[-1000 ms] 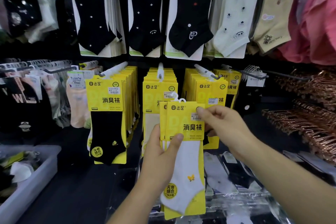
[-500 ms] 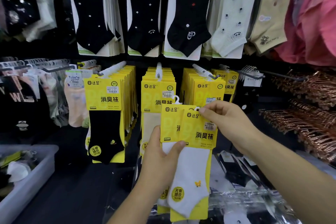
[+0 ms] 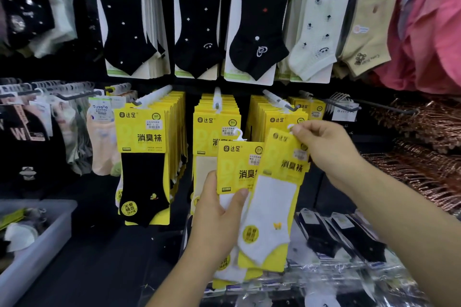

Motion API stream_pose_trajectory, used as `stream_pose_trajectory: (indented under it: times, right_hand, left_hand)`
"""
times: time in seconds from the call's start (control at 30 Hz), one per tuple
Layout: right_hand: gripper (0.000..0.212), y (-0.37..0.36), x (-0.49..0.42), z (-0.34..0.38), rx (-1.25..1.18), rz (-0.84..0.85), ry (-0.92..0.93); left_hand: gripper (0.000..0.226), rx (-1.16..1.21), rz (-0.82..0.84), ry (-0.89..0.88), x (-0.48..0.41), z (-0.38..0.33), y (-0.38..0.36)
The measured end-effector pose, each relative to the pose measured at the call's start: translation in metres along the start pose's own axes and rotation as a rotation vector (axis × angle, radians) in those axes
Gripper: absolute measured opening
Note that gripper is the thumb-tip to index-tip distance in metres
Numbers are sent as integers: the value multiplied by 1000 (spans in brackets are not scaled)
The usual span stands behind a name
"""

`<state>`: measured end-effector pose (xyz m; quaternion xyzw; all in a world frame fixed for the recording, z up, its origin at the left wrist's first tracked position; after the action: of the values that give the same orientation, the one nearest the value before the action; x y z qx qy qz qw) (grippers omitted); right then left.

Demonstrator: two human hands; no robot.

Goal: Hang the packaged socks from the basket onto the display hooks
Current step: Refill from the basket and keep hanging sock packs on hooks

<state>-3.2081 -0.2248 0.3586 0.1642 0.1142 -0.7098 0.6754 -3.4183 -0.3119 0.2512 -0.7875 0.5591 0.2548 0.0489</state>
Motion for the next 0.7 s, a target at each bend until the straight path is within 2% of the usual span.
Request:
stream_pose_trajectory:
  times: [0.1,0.3,0.5,0.57,0.63,0.7]
  right_hand:
    - [23,13,-23,9,-15,-89,29]
    - [23,9,-51,14,84,-72,125]
    - [18,0,-49,20,382,-96,311]
    - [12,2,-43,22,464,-158,372]
    - [7,6,-33,21,471,-243,365]
    - [6,8,-20,13,365,-285,276]
  left_hand:
    - [31,-38,15,-8,0,0,5]
    - [30,-46,30,-2,-3,1,14]
    - [28,-34,53,7,-3,1,12]
    - [27,-11,67,9,-3,1,11]
    - [27,18,82,15,-2,1,10]
    - [29,44,106,15,-1,0,8]
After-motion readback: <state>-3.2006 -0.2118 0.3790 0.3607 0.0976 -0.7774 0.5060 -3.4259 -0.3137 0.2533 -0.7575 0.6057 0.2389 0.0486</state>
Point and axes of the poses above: each hand's wrist, its own x-axis away from the middle knuckle, its own y-axis out of the back of the hand, z = x × y, the point moved 6 cm from there along -x, towards the middle knuckle, and after that the axes turned 11 degrees about -x, right-handed, at the moved point
